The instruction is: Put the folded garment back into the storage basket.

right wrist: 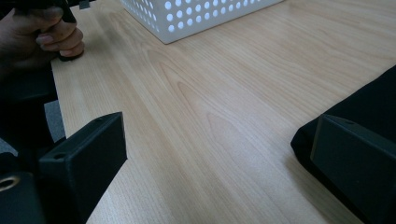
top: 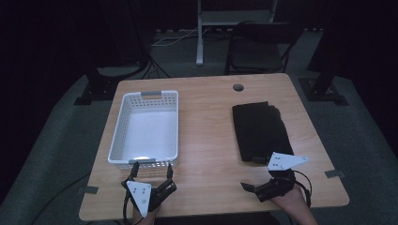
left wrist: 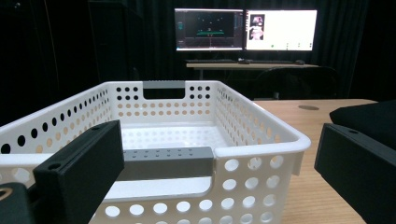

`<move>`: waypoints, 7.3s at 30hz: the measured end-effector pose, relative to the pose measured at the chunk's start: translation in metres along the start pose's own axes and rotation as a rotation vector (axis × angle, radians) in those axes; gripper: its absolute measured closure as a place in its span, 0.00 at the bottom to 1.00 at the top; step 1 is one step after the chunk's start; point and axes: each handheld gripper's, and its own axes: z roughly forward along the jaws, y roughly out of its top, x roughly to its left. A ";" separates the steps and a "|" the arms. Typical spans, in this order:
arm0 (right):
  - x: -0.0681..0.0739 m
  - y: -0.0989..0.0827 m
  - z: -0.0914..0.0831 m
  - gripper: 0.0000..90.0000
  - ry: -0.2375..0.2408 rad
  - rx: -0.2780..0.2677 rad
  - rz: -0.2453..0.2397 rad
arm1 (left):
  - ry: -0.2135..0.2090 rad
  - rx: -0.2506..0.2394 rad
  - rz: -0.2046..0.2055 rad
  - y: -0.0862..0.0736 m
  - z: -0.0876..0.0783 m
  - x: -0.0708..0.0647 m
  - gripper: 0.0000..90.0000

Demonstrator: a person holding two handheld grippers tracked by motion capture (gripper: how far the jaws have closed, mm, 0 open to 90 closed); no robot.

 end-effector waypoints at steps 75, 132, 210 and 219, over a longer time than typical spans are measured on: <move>-0.109 0.093 -0.039 0.05 -0.279 -0.083 0.055 | 0.000 -0.002 -0.003 0.000 0.000 0.000 0.03; -0.224 0.018 0.032 0.04 -0.401 0.278 0.473 | -0.015 -0.003 -0.003 0.000 0.000 0.000 0.03; -0.160 0.067 -0.028 0.78 -0.273 -0.130 0.465 | 0.010 -0.001 -0.001 0.000 0.000 -0.001 0.03; -0.147 0.087 -0.045 0.78 -0.302 -0.163 0.435 | 0.010 -0.001 -0.001 0.000 0.000 -0.001 0.03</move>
